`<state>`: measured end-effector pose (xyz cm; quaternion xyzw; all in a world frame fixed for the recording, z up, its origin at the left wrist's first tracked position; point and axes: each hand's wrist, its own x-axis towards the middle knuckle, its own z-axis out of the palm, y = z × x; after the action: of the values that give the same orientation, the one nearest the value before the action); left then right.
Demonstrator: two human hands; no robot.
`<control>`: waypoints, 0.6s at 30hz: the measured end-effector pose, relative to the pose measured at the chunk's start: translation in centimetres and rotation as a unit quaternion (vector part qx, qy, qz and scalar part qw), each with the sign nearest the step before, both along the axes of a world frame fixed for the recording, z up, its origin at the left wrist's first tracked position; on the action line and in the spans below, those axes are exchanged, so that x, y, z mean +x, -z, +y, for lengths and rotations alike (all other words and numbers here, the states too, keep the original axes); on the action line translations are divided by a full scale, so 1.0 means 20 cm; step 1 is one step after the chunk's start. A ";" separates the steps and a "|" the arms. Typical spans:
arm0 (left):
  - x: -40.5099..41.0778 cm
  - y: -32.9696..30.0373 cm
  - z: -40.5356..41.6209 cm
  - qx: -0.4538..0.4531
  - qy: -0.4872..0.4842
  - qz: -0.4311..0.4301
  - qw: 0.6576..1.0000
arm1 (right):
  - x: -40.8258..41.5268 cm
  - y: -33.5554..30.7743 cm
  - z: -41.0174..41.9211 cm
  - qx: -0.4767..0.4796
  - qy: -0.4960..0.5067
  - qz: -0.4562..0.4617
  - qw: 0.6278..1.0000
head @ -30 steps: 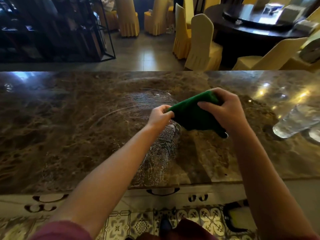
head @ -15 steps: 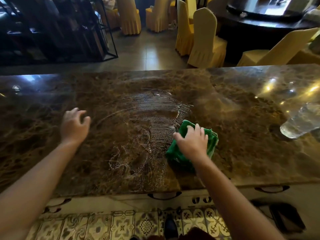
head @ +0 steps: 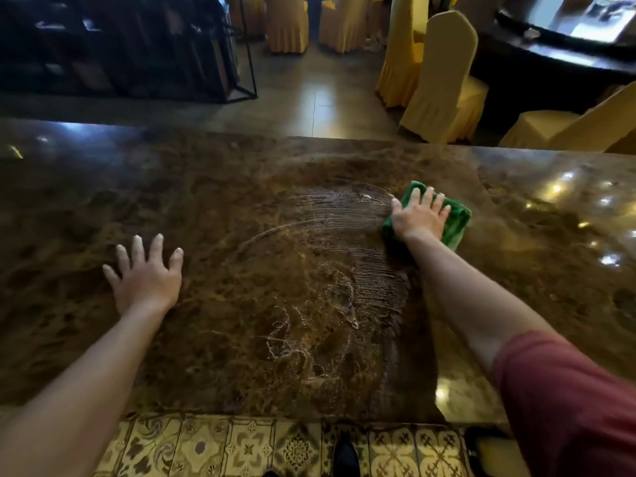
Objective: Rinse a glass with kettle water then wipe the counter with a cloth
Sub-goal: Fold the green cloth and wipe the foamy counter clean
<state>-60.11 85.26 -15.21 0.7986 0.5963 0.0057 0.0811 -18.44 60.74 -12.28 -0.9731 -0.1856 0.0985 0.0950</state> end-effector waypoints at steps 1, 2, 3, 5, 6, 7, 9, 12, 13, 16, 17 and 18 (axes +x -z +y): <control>0.00 0.00 0.01 0.000 0.003 -0.004 1.000 | -0.03 0.00 0.13 -0.004 -0.026 0.003 1.000; 0.00 0.00 -0.01 -0.002 0.004 -0.008 1.000 | -0.06 -0.01 0.23 -0.005 -0.055 0.010 0.998; -0.02 0.01 0.01 0.004 0.001 -0.011 1.000 | -0.14 -0.02 0.36 -0.005 -0.088 0.013 0.996; 0.01 0.01 0.00 0.016 0.010 -0.010 1.000 | -0.28 -0.04 0.55 -0.007 -0.159 0.009 0.987; -0.01 0.01 0.00 0.012 0.012 -0.011 1.000 | -0.41 -0.05 0.62 -0.015 -0.208 0.011 0.978; -0.02 0.02 0.00 0.013 0.010 -0.009 1.000 | -0.56 -0.05 0.68 -0.022 -0.261 0.013 0.965; 0.00 0.02 -0.01 0.012 0.014 -0.009 1.000 | -0.85 -0.05 0.70 -0.024 -0.359 0.011 0.933; 0.00 0.01 0.00 0.005 0.004 -0.020 1.000 | -1.27 -0.02 0.56 -0.005 -0.473 0.024 0.881; 0.00 0.00 0.00 0.003 0.004 -0.016 1.000 | -1.35 0.00 0.46 -0.003 -0.489 0.023 0.872; 0.00 -0.01 -0.01 -0.006 0.015 -0.007 1.000 | -1.39 0.03 0.09 -0.001 -0.472 0.016 0.881; 0.00 -0.02 -0.01 -0.004 0.015 -0.008 1.000 | -1.33 0.03 -0.03 0.001 -0.438 0.017 0.899; -0.01 -0.02 -0.01 -0.003 0.015 -0.010 1.000 | -1.23 0.03 -0.14 0.004 -0.387 0.010 0.922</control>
<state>-60.24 85.06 -14.82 0.8074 0.5831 0.0107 0.0891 -42.99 57.94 -12.78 -0.8240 -0.5471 0.1363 0.0552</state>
